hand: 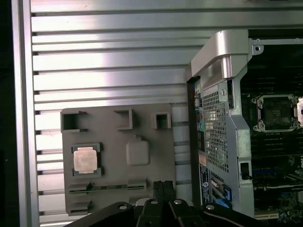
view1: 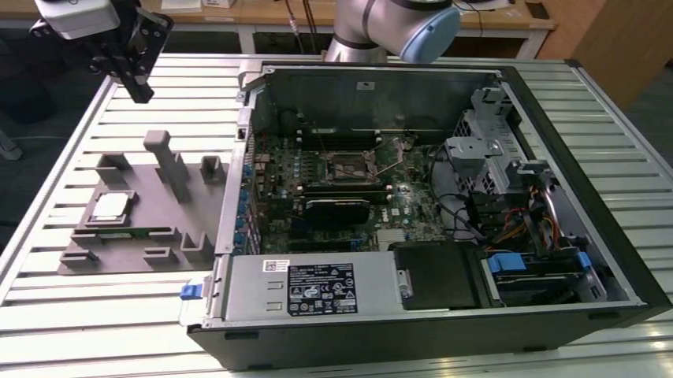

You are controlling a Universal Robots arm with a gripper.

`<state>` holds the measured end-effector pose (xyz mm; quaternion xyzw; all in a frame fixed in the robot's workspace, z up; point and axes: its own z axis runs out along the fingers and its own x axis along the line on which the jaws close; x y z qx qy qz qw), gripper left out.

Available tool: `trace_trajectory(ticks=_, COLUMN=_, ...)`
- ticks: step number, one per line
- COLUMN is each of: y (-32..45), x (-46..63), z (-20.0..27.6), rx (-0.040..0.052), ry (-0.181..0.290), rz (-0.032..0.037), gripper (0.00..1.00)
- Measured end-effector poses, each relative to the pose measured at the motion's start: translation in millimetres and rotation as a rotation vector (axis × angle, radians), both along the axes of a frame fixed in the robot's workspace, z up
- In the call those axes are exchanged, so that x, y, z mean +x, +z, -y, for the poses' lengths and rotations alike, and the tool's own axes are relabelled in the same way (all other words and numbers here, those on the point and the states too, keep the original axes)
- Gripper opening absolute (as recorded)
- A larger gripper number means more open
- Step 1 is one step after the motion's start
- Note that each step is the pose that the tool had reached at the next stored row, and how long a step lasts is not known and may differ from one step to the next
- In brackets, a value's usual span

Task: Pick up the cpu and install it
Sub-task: 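Reach for the cpu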

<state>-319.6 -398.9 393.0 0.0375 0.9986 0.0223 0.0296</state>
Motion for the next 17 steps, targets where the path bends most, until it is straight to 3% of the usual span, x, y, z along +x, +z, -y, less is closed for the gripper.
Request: trace_trajectory(ticks=17, y=-1.1, x=-21.2, z=0.0, rx=0.0001, ry=0.0, rz=0.0001, gripper=0.11)
